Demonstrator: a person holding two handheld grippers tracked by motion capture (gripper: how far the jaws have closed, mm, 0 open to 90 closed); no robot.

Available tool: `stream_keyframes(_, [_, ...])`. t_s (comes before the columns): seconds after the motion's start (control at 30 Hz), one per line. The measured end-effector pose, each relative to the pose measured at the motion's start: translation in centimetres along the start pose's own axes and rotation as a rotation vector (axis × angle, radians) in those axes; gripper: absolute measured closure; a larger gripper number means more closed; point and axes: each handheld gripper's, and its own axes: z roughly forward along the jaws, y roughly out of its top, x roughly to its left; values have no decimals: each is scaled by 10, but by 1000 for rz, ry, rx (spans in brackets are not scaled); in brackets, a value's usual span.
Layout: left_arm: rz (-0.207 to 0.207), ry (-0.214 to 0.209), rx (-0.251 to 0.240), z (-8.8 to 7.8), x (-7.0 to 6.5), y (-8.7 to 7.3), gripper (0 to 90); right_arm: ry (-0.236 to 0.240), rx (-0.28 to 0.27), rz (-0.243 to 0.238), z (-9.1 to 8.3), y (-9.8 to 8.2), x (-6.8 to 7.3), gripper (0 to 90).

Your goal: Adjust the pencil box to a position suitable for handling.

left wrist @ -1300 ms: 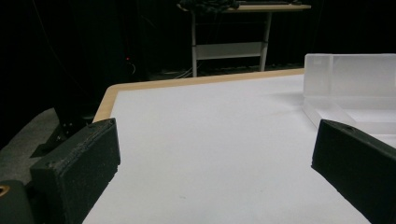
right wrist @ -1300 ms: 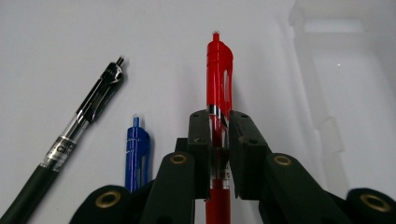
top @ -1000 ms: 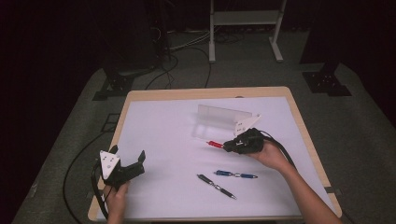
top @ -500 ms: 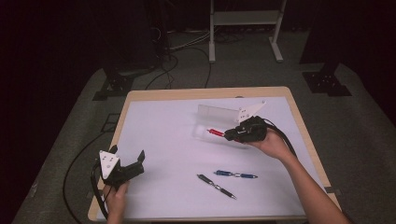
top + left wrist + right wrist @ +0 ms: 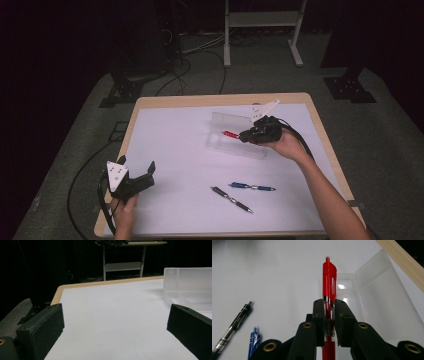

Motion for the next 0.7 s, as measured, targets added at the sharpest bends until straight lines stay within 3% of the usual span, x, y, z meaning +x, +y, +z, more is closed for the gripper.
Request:
stream_keyframes(0.43, [7,-1,1,0,-1,-1,4,-9,9,4,19,-9,-16,788])
stream_keyframes(0.7, [4,-1,-1,-1,0,-1,4,-66,44,-30,33,-16,-26,788])
